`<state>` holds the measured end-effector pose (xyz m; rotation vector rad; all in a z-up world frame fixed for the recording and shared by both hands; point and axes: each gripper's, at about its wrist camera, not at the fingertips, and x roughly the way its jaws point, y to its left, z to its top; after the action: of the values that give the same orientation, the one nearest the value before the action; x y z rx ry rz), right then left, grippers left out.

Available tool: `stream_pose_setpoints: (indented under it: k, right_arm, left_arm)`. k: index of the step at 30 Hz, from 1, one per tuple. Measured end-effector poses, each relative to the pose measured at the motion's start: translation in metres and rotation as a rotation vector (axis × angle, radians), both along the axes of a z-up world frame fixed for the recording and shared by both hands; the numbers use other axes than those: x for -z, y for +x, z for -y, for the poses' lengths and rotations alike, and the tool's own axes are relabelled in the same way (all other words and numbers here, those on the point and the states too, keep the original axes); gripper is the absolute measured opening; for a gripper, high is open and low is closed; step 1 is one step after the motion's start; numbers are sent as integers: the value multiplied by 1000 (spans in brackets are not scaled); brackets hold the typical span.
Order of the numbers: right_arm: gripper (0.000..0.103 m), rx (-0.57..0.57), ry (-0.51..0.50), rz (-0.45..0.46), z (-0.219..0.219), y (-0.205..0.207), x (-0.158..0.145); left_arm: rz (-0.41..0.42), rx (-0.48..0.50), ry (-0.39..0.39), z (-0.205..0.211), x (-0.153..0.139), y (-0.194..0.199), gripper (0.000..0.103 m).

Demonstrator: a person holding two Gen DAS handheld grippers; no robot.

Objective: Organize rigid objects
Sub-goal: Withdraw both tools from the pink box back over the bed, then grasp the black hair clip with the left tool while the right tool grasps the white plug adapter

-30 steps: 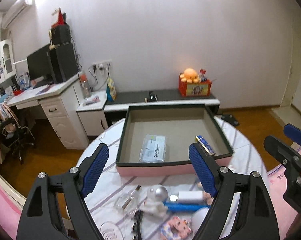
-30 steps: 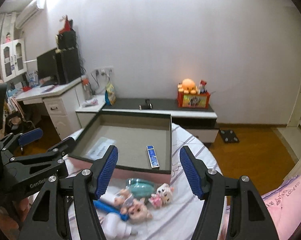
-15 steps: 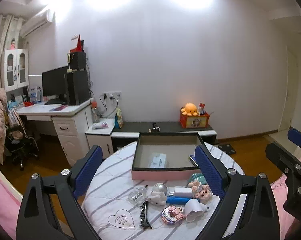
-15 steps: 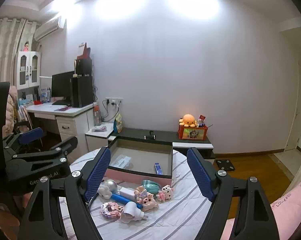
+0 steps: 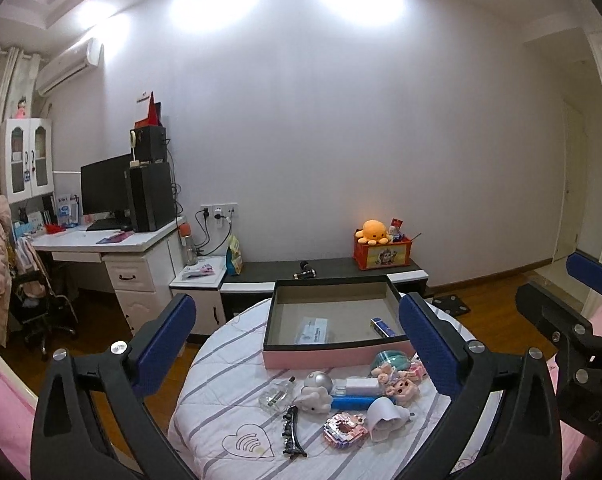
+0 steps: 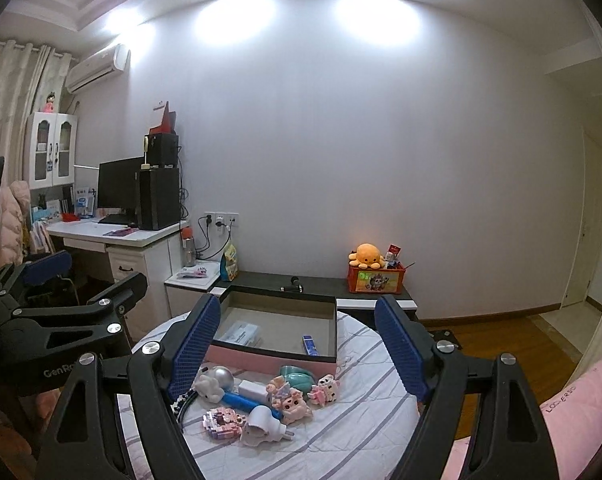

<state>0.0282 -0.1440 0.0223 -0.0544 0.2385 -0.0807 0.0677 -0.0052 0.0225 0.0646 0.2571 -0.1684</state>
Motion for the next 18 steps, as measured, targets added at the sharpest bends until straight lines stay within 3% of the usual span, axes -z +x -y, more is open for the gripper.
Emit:
stream_pose_setpoints:
  k: [11,13,18]
  right_arm:
    - [82,10,9,-23,1,0,4]
    - [82,14,9,-53,1,6,8]
    - [82,3,25,-192,2,37,35]
  left_arm:
    - [-29,-1,19,0,5,8,103]
    - [-52,-8,36,0,12,14,103]
    - [-203,-57,84,-4,49,43,103]
